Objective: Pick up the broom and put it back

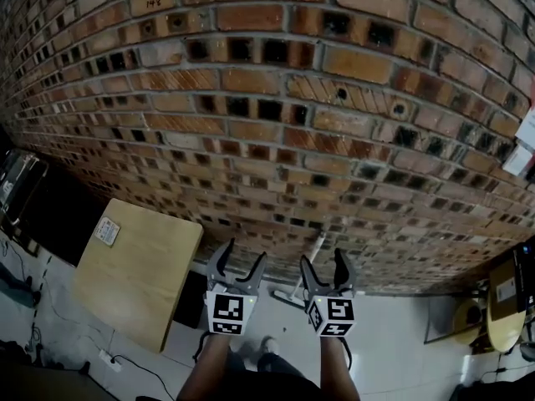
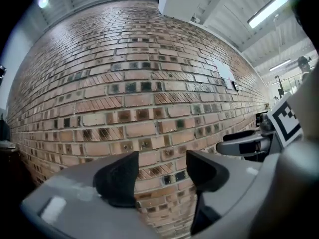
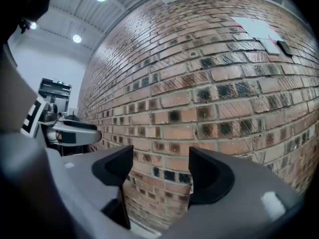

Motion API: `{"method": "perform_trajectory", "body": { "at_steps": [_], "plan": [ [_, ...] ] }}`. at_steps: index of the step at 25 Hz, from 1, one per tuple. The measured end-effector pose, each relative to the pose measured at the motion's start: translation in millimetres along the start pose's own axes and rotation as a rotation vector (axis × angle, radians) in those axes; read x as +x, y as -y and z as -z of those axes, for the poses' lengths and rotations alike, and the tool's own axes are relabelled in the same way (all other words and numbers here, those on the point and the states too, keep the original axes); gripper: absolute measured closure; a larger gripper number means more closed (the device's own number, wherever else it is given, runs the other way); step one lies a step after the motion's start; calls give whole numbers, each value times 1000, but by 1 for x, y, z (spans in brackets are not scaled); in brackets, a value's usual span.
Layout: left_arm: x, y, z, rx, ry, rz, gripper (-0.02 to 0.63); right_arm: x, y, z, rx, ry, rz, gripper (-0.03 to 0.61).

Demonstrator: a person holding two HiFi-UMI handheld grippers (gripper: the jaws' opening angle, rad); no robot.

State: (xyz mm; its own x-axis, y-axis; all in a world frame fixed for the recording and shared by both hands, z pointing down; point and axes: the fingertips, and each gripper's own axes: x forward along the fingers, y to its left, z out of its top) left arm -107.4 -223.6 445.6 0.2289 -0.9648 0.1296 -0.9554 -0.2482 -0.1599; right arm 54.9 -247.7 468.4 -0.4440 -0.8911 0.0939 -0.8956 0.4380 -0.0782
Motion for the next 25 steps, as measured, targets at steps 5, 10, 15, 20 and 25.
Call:
{"method": "perform_trajectory", "body": {
  "at_steps": [5, 10, 15, 20, 25],
  "plan": [
    [36, 11, 15, 0, -16, 105, 311, 4, 25, 22, 19, -38, 64, 225],
    [68, 51, 14, 7, -1, 297, 311, -19, 55, 38, 31, -65, 181, 225],
    [86, 99, 2, 15, 22, 488, 311, -56, 78, 38, 56, -60, 301, 229],
    [94, 134, -11, 17, 51, 619, 311, -86, 91, 36, 71, -44, 394, 242],
    [95, 158, -21, 38, 69, 709, 311, -108, 91, 31, 79, -21, 463, 249]
  ]
}}
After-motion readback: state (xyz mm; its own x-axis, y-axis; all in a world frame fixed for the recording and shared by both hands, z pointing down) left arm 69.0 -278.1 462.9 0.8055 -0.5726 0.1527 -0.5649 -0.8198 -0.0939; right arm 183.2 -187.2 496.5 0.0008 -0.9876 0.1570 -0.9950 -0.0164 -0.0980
